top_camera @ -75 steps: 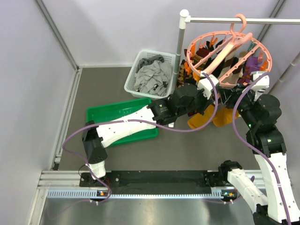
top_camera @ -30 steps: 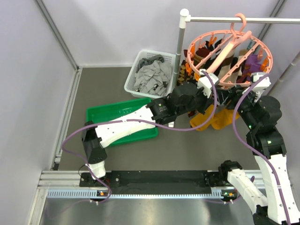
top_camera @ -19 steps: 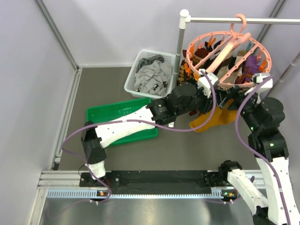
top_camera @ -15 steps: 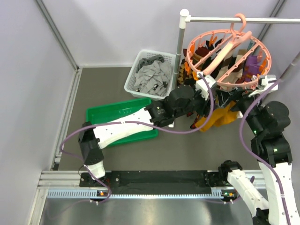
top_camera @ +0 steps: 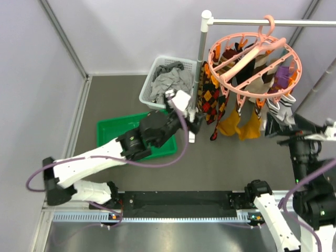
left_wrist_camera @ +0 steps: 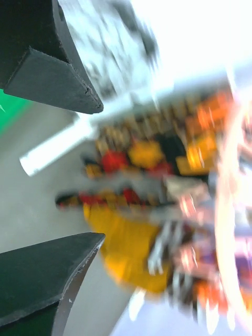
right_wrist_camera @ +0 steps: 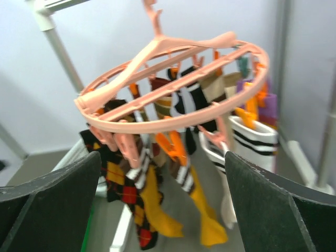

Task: Clip the socks to the hanger
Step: Reset both arms

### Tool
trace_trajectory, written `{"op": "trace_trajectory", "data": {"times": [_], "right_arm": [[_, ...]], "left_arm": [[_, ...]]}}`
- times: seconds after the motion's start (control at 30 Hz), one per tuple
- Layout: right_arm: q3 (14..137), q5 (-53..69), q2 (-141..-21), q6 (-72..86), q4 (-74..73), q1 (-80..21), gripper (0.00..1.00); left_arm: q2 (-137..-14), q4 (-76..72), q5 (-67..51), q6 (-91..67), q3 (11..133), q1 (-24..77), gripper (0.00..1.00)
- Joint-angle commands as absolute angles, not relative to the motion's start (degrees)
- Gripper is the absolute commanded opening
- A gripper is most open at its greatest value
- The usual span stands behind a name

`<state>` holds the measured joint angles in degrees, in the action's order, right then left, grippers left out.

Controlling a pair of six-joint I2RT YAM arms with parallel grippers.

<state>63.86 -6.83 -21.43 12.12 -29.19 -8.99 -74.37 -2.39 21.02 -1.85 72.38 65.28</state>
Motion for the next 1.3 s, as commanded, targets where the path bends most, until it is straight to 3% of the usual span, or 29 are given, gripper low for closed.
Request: {"op": "trace_trajectory", "data": {"times": [0.0, 0.33, 0.6, 1.07, 1.27], "right_arm": [[60.7, -17.4, -15.9, 8.5, -32.5, -9.2, 0.99], [55.6, -25.0, -4.7, 7.9, -38.1, -9.3, 0.99], [54.0, -26.0, -0.8, 7.1, -40.3, -9.3, 0.99], [57.9, -25.0, 4.2, 1.3, -45.9, -9.8, 0.99], [58.6, -26.0, 5.6, 1.5, -47.5, -11.1, 0.99]], "left_arm": [[-63.2, -5.8, 38.1, 4.8, 63.1, 65.0, 0.98], [-41.5, -5.9, 62.4, 7.4, 46.2, 65.0, 0.98], [-30.3, -0.6, 69.4, 5.6, 41.4, 65.0, 0.98], [-29.4, 25.6, 78.7, -19.5, 44.6, 65.0, 0.98], [-31.8, 27.3, 78.0, -21.7, 45.2, 65.0, 0.99]]}}
